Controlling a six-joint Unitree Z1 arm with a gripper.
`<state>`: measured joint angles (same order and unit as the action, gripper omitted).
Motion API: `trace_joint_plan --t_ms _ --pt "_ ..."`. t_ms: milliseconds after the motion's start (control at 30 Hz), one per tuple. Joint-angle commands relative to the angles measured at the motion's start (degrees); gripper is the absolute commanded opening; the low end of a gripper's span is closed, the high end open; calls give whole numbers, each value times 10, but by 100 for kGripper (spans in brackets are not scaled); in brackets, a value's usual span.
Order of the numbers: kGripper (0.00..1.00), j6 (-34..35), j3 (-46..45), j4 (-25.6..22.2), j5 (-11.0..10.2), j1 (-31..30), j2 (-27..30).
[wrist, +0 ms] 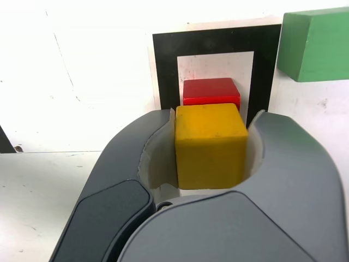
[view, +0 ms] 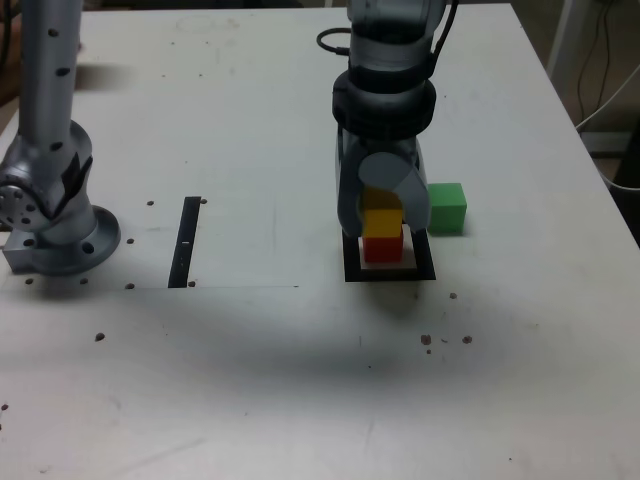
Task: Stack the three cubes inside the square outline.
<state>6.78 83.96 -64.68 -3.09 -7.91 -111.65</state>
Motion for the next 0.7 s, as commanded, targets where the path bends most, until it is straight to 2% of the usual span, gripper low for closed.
trace_joint_plan --t_ms 0,100,333,667 --pt "79 -9 0 2 4 3 -4" --pt "88 -12 -1 5 3 3 -4" --pt "98 -12 -3 5 1 7 -4" --pt "99 -9 -5 4 -1 7 -1"
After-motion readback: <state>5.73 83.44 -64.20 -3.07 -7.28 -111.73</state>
